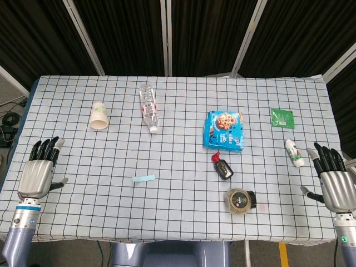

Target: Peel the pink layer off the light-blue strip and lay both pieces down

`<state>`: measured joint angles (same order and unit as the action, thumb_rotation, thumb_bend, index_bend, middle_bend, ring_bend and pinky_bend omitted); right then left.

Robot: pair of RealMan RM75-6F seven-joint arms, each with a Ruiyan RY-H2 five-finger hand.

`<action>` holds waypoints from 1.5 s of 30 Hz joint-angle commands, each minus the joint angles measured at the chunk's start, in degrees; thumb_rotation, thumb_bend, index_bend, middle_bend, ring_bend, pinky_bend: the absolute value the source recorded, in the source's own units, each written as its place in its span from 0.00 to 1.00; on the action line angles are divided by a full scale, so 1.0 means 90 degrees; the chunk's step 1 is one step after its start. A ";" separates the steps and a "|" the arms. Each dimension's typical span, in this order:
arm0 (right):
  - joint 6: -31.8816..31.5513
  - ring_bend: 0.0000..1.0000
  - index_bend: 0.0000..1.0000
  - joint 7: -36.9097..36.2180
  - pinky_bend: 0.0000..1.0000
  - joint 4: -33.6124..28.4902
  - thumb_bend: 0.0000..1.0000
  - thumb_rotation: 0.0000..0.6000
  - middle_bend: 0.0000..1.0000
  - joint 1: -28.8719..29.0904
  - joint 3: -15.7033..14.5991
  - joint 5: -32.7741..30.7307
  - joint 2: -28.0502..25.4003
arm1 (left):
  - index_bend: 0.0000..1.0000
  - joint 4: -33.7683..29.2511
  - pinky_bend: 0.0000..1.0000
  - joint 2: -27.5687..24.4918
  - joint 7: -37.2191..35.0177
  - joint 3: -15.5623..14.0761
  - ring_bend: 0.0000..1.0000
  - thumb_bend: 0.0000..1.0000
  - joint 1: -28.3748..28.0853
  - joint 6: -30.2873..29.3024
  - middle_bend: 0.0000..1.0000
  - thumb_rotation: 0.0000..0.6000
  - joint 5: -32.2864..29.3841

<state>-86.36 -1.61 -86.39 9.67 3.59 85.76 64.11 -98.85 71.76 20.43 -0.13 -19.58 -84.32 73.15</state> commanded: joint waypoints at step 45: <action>0.0083 0.00 0.14 -0.0234 0.00 -0.0151 0.00 1.00 0.00 -0.0154 0.0301 -0.0139 -0.0115 | 0.51 0.3443 0.00 0.2058 -0.1026 -0.0431 0.00 0.41 -0.2230 0.2533 0.00 1.00 0.3093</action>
<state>-85.62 -3.71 -87.74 8.29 6.30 84.51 63.08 -67.94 90.17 11.06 -3.99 -39.65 -61.58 101.07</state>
